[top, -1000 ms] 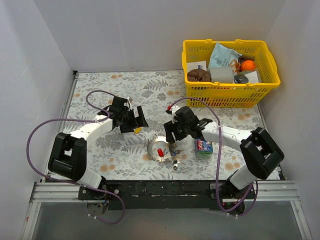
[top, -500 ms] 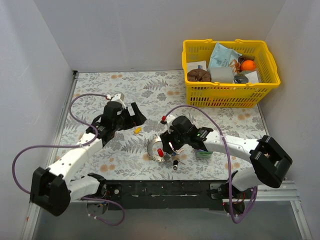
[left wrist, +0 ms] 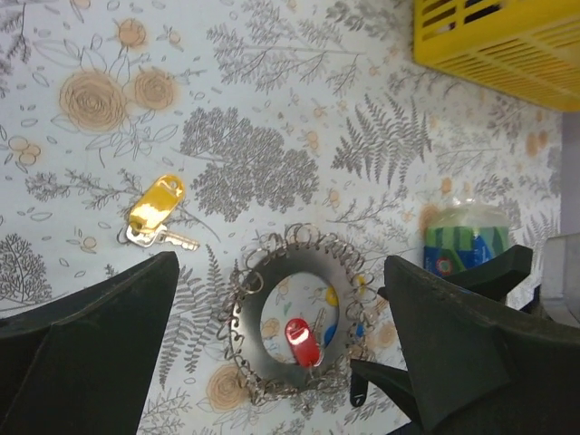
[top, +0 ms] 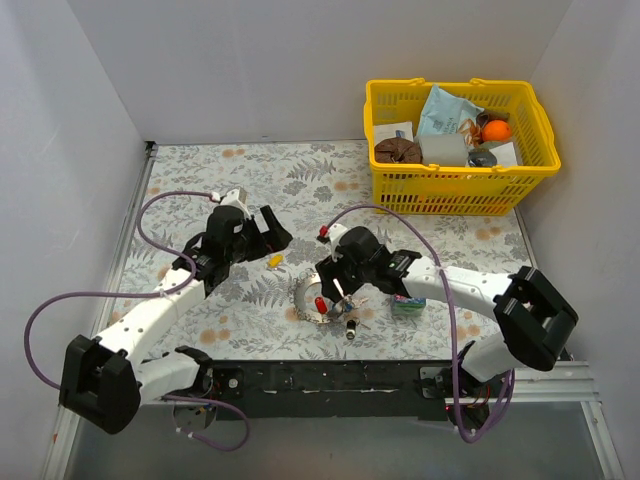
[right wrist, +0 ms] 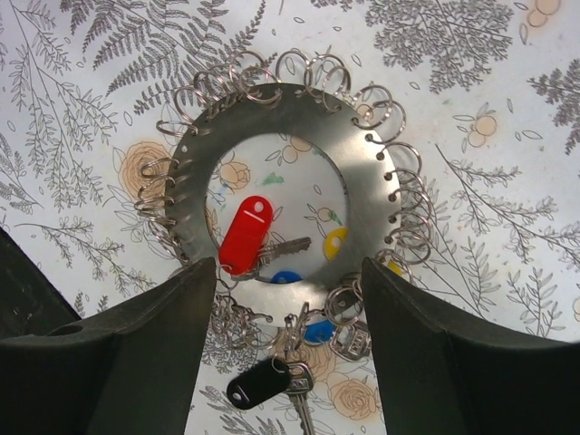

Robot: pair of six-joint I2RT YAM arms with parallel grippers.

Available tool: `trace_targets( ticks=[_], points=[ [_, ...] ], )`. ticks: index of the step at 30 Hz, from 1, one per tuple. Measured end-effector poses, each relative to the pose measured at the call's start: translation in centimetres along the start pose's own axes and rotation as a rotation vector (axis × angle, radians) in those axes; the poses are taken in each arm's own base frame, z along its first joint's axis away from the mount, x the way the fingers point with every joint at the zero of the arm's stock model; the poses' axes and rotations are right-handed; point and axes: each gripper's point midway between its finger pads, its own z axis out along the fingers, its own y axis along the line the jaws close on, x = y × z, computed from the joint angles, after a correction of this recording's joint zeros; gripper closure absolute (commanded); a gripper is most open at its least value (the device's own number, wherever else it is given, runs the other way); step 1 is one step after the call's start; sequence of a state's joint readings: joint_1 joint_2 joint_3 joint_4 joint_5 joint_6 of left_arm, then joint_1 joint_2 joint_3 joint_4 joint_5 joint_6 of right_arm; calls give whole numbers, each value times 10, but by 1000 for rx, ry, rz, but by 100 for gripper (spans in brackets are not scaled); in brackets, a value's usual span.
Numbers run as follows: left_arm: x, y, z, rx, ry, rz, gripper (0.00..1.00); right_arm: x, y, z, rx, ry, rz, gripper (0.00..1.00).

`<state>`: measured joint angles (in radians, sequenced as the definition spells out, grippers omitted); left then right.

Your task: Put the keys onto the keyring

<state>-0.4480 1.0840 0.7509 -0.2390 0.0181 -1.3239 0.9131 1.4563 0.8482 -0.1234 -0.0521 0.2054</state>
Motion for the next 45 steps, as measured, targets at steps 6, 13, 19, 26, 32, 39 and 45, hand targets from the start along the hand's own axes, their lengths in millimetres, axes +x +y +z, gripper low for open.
trace_targets(
  ticks=[6,13,19,26,32,39,45],
  points=[
    [31,19,9,-66,129,-5,2,0,25,14,-16,42,-92,28],
    [49,35,0,-108,170,-6,2,10,65,28,-88,86,-179,51],
    [53,40,-3,-131,180,-2,2,17,67,36,-91,124,-158,55],
    [57,44,-3,-142,200,9,2,22,68,37,-90,143,-156,55],
    [62,48,-3,-156,221,20,2,27,68,40,-87,156,-156,55],
    [65,57,-2,-189,237,34,2,34,69,46,-86,175,-153,55],
    [64,60,-2,-198,232,32,2,45,68,51,-74,210,-145,55]
  ],
)
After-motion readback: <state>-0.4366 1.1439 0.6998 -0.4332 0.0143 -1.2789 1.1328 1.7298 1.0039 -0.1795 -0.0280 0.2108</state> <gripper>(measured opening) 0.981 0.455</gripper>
